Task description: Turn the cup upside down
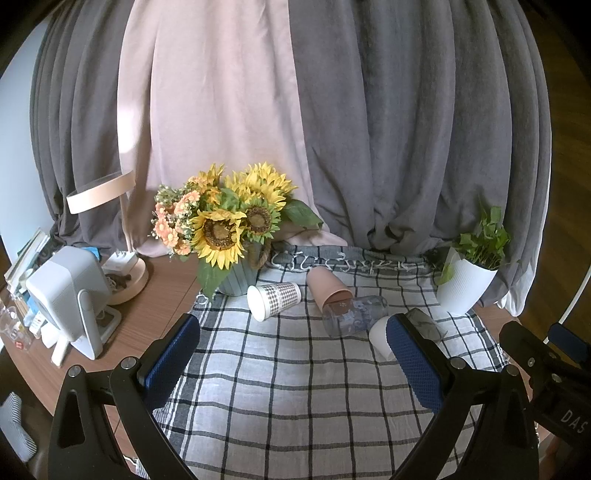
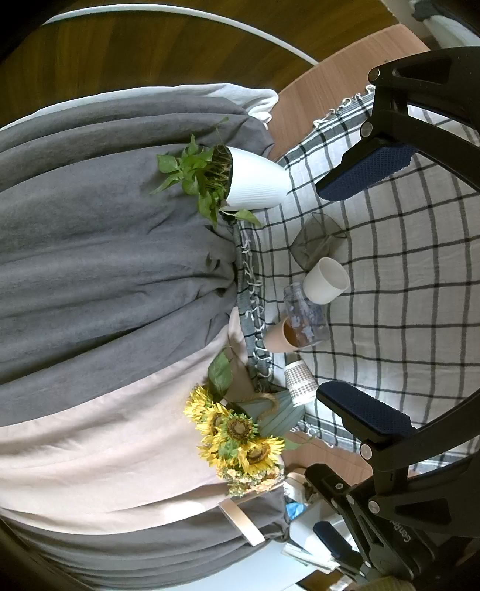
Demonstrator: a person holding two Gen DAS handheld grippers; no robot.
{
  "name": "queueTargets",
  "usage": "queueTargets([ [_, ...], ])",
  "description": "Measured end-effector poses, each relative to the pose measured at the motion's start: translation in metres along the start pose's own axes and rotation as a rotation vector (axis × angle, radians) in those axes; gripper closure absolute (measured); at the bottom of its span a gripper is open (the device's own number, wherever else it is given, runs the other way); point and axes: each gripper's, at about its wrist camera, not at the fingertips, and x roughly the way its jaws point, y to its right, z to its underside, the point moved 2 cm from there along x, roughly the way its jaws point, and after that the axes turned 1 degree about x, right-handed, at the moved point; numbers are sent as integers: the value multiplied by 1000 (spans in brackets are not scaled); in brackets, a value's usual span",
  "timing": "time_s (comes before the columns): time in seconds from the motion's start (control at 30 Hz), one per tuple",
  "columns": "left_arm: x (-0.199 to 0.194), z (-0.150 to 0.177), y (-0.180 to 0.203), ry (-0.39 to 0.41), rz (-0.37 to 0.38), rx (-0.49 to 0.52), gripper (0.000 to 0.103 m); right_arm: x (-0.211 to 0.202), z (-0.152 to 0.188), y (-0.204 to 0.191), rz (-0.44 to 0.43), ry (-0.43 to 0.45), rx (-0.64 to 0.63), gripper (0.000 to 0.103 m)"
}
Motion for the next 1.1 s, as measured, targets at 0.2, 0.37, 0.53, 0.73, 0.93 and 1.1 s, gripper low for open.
queueTargets([
  [0.2,1,1,1,-5,6,3,0,0,0,-1,2,0,-1,4],
  [0.37,1,2,1,-8,8,3,0,0,1,0,2,1,1,4],
  [0.53,1,2,1,-10,9,4,0,1,1,0,2,0,0,4],
  [0.73,1,2,1,-10,9,5,0,2,2,0,1,0,0,4],
  [0.93,2,2,3,-12,12,8,0,2,2,1,-1,-3,0,4],
  [1.1,4,2,3,-15,23,15,0,4,2,1,1,-3,0,4],
])
